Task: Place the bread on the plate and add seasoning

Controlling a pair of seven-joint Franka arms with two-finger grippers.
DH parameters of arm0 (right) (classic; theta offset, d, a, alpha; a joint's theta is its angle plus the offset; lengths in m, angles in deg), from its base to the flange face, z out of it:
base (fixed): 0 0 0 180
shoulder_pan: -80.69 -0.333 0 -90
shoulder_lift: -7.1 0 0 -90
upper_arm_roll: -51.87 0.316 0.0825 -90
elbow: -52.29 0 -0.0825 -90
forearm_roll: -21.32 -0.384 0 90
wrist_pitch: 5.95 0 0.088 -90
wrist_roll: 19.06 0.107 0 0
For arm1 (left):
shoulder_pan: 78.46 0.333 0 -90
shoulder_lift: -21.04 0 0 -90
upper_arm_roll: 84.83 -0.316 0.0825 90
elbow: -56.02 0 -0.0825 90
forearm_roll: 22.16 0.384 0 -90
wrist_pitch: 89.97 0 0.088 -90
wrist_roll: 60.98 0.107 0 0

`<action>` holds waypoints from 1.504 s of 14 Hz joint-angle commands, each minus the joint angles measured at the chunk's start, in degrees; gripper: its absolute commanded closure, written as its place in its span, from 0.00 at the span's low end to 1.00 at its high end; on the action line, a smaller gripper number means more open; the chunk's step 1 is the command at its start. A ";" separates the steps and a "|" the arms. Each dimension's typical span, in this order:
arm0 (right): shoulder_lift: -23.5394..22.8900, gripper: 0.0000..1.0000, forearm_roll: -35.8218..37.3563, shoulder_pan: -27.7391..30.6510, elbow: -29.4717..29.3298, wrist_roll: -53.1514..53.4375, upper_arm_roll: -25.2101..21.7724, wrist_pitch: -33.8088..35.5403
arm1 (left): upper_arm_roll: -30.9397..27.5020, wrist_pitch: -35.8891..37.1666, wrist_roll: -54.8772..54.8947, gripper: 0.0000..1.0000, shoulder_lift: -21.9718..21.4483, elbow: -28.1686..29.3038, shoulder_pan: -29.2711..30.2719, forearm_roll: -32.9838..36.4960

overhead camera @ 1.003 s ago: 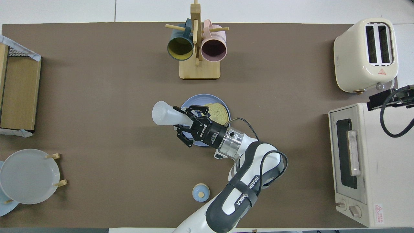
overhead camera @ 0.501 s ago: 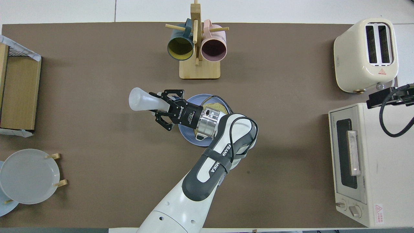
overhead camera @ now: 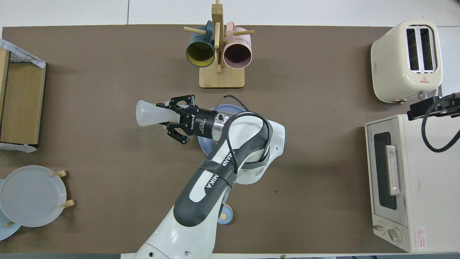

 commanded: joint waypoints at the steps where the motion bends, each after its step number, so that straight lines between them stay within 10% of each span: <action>1: 0.94 0.00 0.62 0.13 0.98 0.17 0.32 -0.98 | 0.67 -4.65 -9.03 1.00 -4.30 2.45 3.25 -6.22; 12: 0.94 0.00 0.62 0.04 0.98 0.26 0.32 -0.98 | 0.67 -48.29 -20.90 1.00 -22.14 19.03 23.02 -35.76; 21: 0.94 0.00 0.62 0.04 0.98 0.26 0.32 -0.98 | 0.58 -97.90 -52.38 1.00 -21.63 37.95 28.30 -36.31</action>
